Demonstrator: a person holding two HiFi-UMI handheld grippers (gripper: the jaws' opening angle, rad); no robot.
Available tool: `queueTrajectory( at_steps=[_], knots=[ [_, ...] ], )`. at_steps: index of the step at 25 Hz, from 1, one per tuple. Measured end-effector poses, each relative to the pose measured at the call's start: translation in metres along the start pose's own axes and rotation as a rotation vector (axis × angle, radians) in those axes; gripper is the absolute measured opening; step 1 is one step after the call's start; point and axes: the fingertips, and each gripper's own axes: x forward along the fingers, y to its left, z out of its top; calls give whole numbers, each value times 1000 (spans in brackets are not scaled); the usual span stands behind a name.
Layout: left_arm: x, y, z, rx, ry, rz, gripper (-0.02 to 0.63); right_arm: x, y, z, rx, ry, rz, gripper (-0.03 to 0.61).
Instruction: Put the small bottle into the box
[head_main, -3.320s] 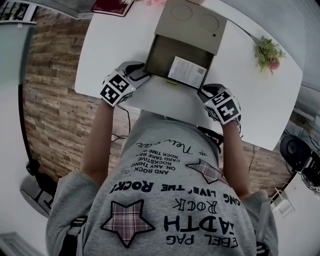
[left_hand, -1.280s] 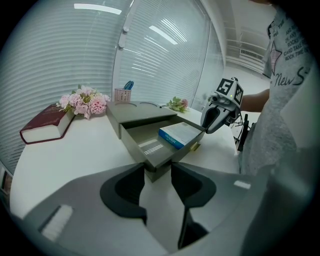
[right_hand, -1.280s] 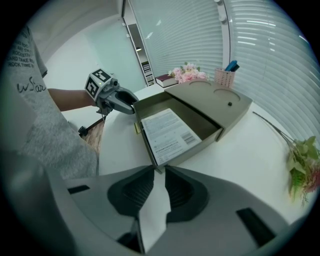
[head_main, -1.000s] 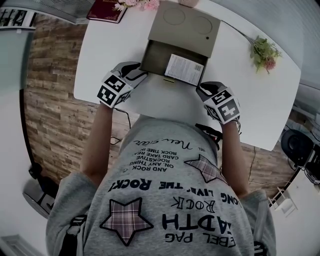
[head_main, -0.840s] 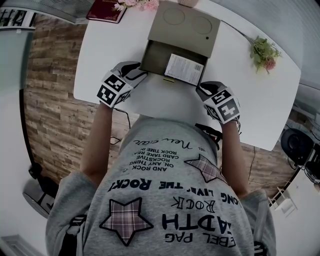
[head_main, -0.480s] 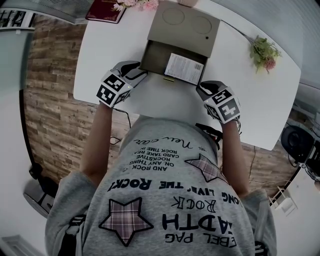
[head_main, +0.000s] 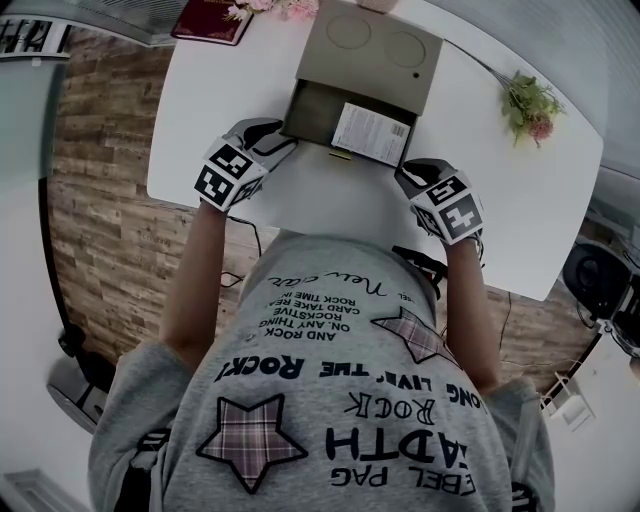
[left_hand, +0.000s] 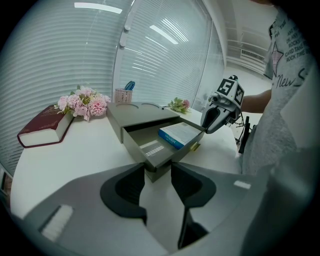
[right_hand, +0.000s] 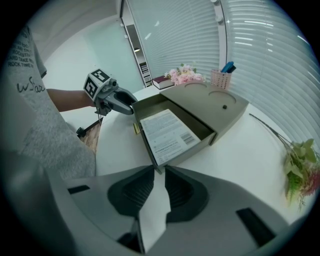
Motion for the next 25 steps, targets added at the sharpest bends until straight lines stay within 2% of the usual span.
queueTrajectory(
  at_steps=[25],
  knots=[
    [8,11,9,-6,-2,6,175,2,-15,5,24,-1,-24,77]
  ],
)
